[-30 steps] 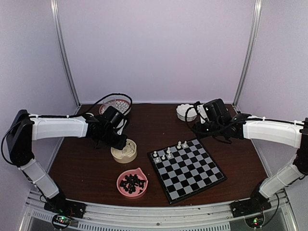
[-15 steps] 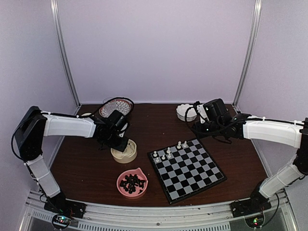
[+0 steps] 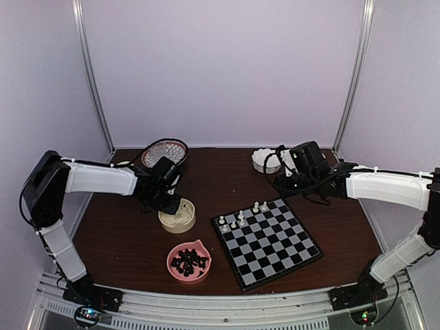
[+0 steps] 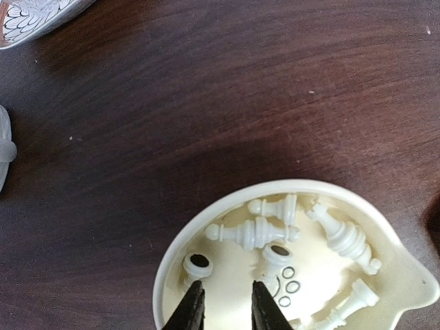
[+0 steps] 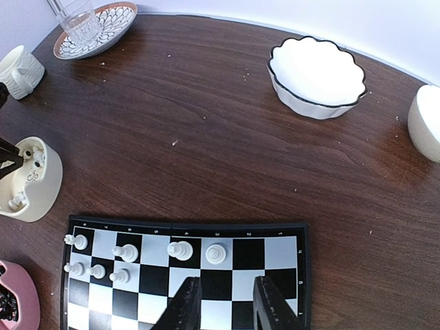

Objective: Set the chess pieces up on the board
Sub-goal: Pick up the pawn from the storage box.

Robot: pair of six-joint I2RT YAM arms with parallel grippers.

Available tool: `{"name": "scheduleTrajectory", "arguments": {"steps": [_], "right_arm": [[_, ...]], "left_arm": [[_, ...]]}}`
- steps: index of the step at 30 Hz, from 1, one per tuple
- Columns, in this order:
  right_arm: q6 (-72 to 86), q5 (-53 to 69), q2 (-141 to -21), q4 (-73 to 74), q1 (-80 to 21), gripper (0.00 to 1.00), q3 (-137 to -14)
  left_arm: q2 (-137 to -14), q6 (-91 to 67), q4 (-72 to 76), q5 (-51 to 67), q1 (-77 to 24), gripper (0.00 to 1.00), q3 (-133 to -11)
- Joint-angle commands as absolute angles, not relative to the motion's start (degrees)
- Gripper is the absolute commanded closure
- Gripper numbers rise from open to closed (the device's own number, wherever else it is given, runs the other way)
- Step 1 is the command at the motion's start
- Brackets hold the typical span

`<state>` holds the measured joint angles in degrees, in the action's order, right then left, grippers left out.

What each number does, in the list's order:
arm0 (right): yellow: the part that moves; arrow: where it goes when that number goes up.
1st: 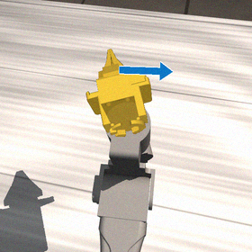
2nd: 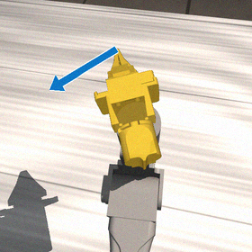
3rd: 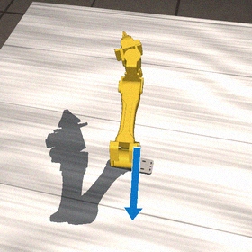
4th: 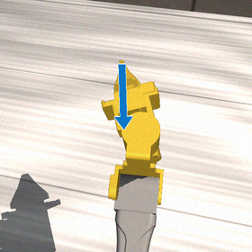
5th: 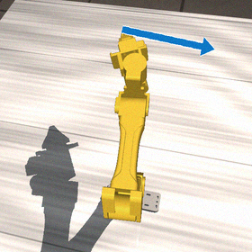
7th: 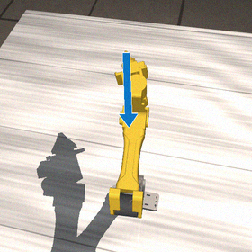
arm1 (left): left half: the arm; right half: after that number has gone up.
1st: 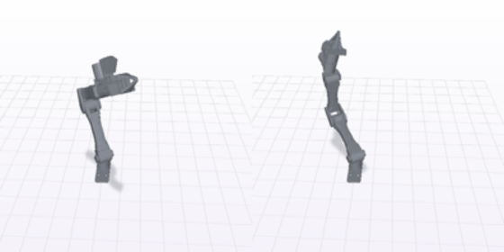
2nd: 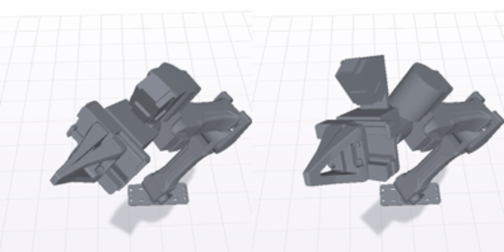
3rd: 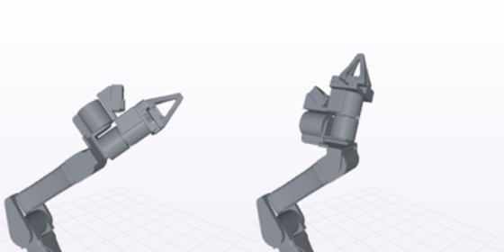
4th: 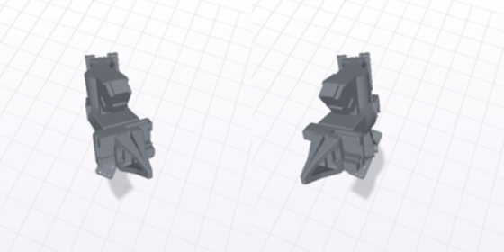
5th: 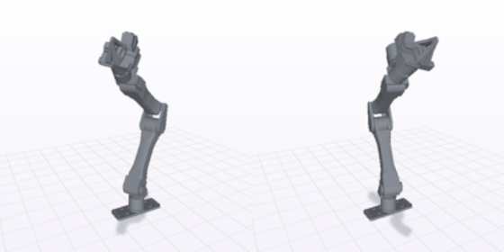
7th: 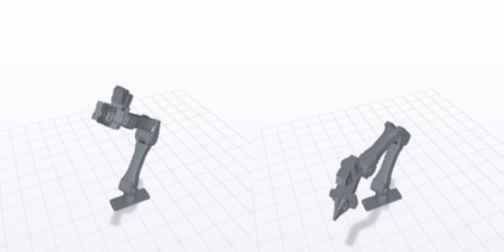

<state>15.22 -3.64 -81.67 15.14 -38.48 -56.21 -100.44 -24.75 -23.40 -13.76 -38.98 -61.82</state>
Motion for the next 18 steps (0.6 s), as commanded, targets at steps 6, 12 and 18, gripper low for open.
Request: {"name": "scheduleTrajectory", "arguments": {"steps": [6, 12, 18], "right_arm": [[15.6, -3.2, -81.4, 14.2, -38.2, 0.71, -55.9], [15.7, -3.0, -81.3, 14.2, -38.2, 0.71, -55.8], [15.6, -2.9, -81.3, 14.2, -38.2, 0.72, -55.8]], "left_arm": [[-104.1, -23.4, -26.2, -18.4, -38.7, 0.76, -65.4], [-104.6, -23.2, -26.8, -18.9, -38.5, 0.75, -65.6], [-106.1, -24.4, -27.2, -12.2, -36.3, 0.75, -65.8]]}}
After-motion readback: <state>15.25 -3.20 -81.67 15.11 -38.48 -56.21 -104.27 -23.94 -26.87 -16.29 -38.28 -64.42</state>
